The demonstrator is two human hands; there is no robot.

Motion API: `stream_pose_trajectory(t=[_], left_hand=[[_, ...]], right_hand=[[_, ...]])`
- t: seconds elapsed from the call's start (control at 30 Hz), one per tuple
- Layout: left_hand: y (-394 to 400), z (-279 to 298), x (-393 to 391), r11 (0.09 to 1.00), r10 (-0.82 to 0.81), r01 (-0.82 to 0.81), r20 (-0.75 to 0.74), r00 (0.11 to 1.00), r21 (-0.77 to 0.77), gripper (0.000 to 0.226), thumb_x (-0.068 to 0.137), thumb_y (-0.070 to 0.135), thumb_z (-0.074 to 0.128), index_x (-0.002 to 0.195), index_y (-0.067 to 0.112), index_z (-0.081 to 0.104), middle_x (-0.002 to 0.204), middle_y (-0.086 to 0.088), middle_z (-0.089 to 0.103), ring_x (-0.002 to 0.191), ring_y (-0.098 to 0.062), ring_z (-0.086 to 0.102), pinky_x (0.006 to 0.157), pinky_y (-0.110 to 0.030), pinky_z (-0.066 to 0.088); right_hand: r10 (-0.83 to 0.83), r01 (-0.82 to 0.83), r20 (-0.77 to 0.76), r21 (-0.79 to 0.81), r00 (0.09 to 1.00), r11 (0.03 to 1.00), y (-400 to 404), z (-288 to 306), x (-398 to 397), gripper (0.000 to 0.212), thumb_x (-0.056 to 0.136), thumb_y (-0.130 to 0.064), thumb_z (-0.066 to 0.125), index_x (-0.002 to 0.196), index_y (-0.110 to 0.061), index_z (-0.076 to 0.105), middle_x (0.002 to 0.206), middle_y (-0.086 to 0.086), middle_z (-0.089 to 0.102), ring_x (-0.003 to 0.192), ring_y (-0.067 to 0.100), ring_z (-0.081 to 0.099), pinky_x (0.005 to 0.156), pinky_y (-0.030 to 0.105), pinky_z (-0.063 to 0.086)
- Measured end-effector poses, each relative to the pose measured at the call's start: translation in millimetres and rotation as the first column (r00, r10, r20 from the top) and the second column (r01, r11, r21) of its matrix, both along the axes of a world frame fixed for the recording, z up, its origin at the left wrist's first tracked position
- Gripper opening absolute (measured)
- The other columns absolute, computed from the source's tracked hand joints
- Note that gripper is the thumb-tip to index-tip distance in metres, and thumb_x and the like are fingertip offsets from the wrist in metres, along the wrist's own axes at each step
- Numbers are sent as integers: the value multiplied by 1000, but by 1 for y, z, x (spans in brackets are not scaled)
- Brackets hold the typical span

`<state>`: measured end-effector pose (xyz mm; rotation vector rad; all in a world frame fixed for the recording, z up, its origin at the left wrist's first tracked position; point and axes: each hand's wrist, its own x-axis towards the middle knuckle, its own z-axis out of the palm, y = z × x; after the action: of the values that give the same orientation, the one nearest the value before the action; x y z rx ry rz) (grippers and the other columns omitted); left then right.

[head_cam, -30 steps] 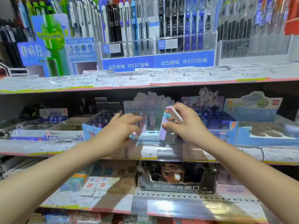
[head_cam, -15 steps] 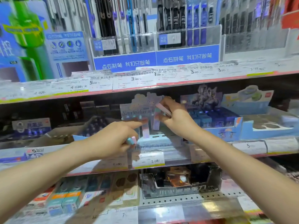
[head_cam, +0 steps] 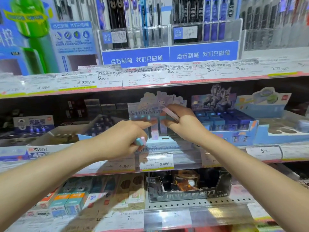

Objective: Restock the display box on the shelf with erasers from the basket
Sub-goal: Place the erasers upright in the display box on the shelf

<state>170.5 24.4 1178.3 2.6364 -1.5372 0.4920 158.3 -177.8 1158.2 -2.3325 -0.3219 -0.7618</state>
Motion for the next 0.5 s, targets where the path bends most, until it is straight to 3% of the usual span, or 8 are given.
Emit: stream_pose_trajectory(t=[0.07, 0.2, 0.27, 0.37, 0.43, 0.5], left_hand=[[0, 0, -1, 1000, 8, -8, -7, 1000, -8, 52, 79, 1, 55, 49, 36, 32, 148, 3, 41, 135, -14, 40, 85, -18, 30], [-2, 2, -5, 1000, 16, -17, -44, 999, -14, 51, 79, 1, 54, 50, 37, 33, 147, 1, 42, 136, -13, 39, 88, -19, 32], [-2, 1, -8, 999, 28, -29, -53, 998, -28, 42, 81, 3, 55, 56, 34, 42, 148, 1, 41, 135, -13, 41, 92, -21, 34], [-5, 3, -12, 994, 63, -69, -72, 995, -81, 23, 85, 4, 53, 84, 23, 66, 140, 3, 51, 123, -14, 52, 98, -26, 40], [-9, 6, -16, 985, 62, -77, -99, 993, -153, 32, 83, 0, 50, 103, 17, 68, 120, 2, 66, 98, -11, 61, 89, -27, 46], [-13, 7, -21, 965, 64, -86, -97, 993, -247, 42, 80, -5, 48, 112, 15, 66, 110, 1, 68, 91, -7, 59, 82, -23, 44]], right_hand=[[-17, 16, -30, -21, 999, 1000, -1, -1, -1, 22, 85, -17, 59, 107, -14, 62, 118, 7, 58, 110, 20, 53, 90, 20, 40], [-39, 35, -40, -90, 998, 995, -1, -2, -2, 18, 85, -11, 55, 102, -13, 64, 115, 8, 55, 103, 25, 55, 86, 24, 41], [-53, 49, -31, -117, 998, 992, 1, 1, -3, 19, 86, -11, 52, 102, -12, 63, 115, 9, 55, 99, 26, 56, 84, 25, 43], [-66, 58, -52, -137, 996, 989, 3, 4, -6, 19, 87, -11, 51, 100, -11, 63, 112, 10, 54, 94, 28, 56, 82, 31, 47], [-65, 58, -44, -149, 997, 987, 3, 4, -11, 20, 86, -12, 50, 101, -9, 61, 108, 12, 53, 94, 31, 55, 84, 38, 48], [-52, 48, -33, -121, 998, 991, 3, 3, -18, 27, 83, -11, 49, 110, -10, 53, 112, 12, 52, 100, 29, 53, 84, 36, 45]])
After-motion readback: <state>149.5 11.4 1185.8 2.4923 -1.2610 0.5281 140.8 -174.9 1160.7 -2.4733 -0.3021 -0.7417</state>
